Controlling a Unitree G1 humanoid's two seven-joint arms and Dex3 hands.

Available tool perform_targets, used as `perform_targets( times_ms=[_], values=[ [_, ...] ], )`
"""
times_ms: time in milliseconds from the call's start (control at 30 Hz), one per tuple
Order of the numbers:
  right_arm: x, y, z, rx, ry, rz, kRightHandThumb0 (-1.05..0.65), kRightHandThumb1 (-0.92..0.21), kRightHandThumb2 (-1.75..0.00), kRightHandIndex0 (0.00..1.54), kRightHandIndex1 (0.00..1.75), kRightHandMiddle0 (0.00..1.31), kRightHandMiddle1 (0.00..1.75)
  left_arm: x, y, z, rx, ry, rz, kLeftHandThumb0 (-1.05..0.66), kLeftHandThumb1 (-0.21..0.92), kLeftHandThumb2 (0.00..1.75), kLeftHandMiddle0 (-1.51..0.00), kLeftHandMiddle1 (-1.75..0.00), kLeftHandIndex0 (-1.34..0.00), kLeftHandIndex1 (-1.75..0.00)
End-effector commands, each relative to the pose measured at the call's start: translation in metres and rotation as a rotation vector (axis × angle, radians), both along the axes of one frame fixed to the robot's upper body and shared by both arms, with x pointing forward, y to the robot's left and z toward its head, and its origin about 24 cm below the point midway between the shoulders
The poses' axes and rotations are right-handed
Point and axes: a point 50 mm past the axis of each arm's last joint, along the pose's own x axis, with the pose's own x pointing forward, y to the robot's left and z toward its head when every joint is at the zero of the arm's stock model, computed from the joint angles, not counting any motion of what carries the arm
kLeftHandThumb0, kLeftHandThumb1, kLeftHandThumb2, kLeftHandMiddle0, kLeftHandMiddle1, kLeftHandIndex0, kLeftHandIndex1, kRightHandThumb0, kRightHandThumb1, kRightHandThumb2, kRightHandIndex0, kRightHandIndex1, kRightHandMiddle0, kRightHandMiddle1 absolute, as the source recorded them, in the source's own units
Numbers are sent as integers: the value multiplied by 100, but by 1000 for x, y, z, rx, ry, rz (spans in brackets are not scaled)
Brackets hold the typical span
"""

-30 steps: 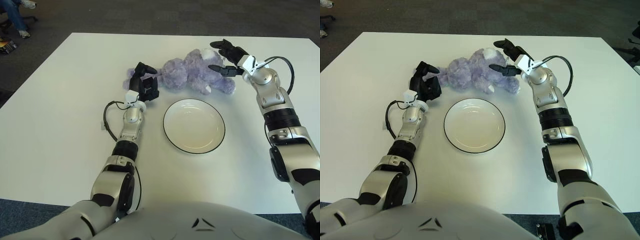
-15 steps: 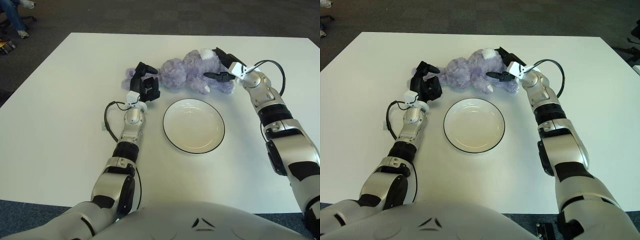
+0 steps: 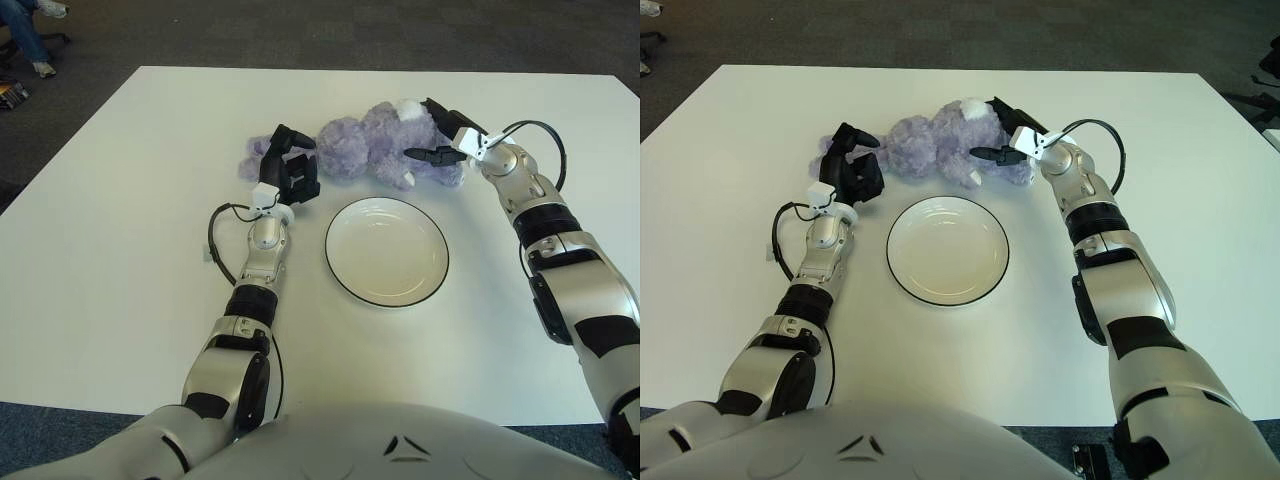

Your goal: Put the doll into the plate.

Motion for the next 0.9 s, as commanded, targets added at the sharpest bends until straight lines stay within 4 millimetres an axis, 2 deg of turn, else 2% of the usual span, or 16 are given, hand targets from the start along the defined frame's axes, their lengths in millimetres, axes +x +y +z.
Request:
perform_targets(
  times_ms=[0,267,300,367,400,433,500,600,667,767,867],
  values=[
    [1,6,-1,-11,8,24,-92,-92,-40,16,5,0,58,-11,2,-26,-2,104,20,-40,60,96,-115,-175,-40,-175],
    [1,7,-5,-26,8,28,-94,-91,-33,22,8,0,62,-11,1,-26,-6,104,24,-40,59,97,-114,-175,-40,-175],
    [1,7,-5,-29,8,26,-94,-90,-30,25,12,0,65,-11,1,-26,-7,104,24,-40,59,97,-114,-175,-40,-175],
    [1,6,-7,-36,9,21,-93,-90,-24,21,31,0,69,-11,1,-26,-8,104,23,-40,59,97,-114,-175,-40,-175],
    [2,6,-7,-38,9,20,-89,-85,-24,18,50,0,74,-11,1,-26,-9,104,22,-40,59,97,-114,-175,-40,-175],
    [2,6,-7,-40,10,19,-88,-82,-26,17,58,0,76,-11,1,-26,-9,104,21,-40,59,97,-114,-175,-40,-175],
    [2,5,-8,-45,10,15,-82,-68,-42,14,79,0,83,-11,1,-26,-10,104,20,-40,59,97,-115,-175,-40,-175],
    [3,5,-8,-50,9,11,-74,-53,-61,16,96,0,88,-11,2,-26,-11,105,18,-40,59,97,-115,-175,-40,-175],
    [3,5,-9,-54,7,5,-69,-47,-69,17,103,0,91,-11,2,-26,-13,105,17,-40,59,97,-115,-175,-40,-175],
    [4,5,-9,-59,0,-3,-50,-32,-93,20,121,0,115,-11,2,-26,-14,104,16,-40,59,97,-116,-175,-40,-175],
    [4,5,-8,-66,-21,-4,-38,-25,-106,23,131,0,134,-11,2,-26,-15,103,15,-40,59,97,-116,-175,-40,-175]
  ],
)
